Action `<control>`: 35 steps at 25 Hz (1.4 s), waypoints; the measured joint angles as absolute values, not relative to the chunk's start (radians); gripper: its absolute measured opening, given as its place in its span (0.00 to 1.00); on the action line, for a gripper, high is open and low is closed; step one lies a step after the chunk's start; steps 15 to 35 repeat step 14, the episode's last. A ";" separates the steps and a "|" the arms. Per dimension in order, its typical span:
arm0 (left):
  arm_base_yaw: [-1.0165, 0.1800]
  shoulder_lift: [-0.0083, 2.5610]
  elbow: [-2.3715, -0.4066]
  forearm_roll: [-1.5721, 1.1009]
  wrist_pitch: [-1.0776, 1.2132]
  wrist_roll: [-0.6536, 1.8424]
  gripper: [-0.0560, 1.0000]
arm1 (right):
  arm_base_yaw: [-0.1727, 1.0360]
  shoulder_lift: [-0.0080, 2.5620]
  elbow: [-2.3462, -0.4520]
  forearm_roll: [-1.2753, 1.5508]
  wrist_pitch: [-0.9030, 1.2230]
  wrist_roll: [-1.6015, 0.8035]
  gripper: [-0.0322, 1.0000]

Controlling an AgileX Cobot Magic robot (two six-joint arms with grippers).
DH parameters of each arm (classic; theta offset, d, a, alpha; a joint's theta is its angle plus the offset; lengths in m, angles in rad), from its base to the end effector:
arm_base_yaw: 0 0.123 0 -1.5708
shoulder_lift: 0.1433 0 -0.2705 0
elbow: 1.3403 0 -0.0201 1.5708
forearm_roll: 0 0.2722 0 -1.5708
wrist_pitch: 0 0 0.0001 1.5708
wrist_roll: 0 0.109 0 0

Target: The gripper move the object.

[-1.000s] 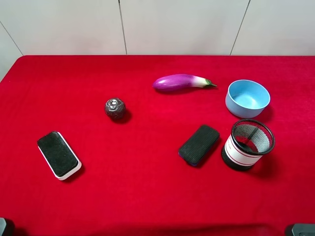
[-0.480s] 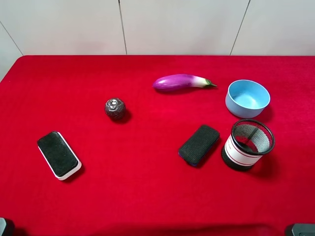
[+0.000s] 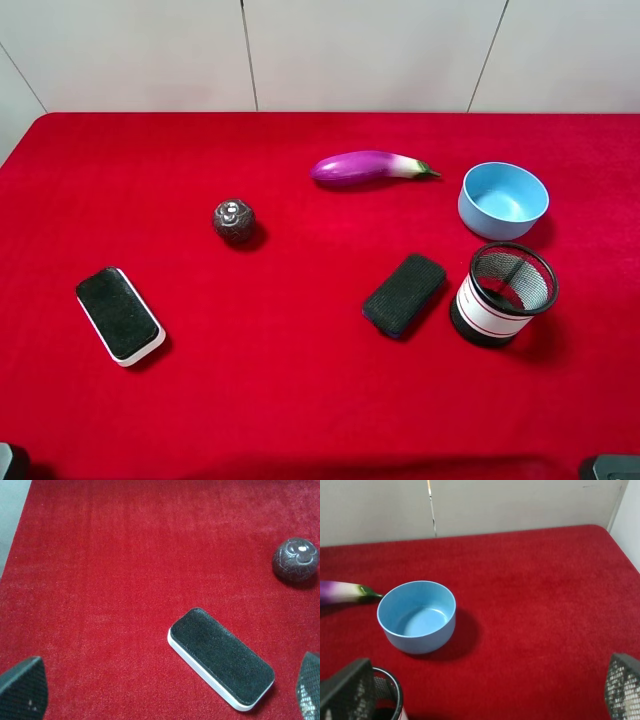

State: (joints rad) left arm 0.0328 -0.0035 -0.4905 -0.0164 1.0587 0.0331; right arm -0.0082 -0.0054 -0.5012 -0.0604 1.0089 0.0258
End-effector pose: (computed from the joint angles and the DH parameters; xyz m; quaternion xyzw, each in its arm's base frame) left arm 0.0454 -0.0001 0.2768 0.0004 0.8542 0.0089 0.5198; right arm 0.0460 -0.0059 0.2852 0.0147 0.8371 -0.0254 0.5462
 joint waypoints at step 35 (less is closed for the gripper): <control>0.033 -0.004 -0.490 -0.016 1.059 0.033 0.99 | -0.008 -0.005 -0.501 -0.060 1.009 0.026 0.70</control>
